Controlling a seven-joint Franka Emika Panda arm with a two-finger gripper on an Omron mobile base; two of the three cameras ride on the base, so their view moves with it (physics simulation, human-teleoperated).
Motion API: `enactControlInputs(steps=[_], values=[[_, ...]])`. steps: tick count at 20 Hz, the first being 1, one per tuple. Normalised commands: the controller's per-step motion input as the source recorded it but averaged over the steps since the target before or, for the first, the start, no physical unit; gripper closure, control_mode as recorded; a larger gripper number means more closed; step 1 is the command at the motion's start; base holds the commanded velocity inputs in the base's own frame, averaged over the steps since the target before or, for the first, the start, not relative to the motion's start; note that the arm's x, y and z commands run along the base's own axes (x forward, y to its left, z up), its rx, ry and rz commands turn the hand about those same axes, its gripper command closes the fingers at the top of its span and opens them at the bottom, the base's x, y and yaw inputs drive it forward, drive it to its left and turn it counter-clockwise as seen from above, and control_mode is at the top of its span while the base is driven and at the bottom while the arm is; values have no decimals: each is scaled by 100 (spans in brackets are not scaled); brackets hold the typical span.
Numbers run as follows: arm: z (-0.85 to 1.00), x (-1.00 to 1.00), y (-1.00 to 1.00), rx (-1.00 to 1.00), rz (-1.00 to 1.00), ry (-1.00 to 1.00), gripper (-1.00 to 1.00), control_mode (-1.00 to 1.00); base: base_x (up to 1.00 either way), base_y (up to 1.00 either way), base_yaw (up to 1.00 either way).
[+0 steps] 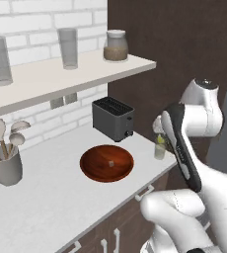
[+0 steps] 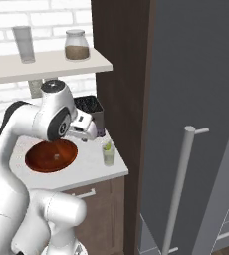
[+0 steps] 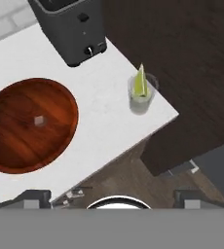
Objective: Grab a lemon wedge from the fridge and one ice cube from the ice bowl, and put them in the glass of lemonade.
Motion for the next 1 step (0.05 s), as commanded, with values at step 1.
enactControlInputs(steps=[1], values=[[64,-59,36,0,15,0,-100,-100,0,0,0]])
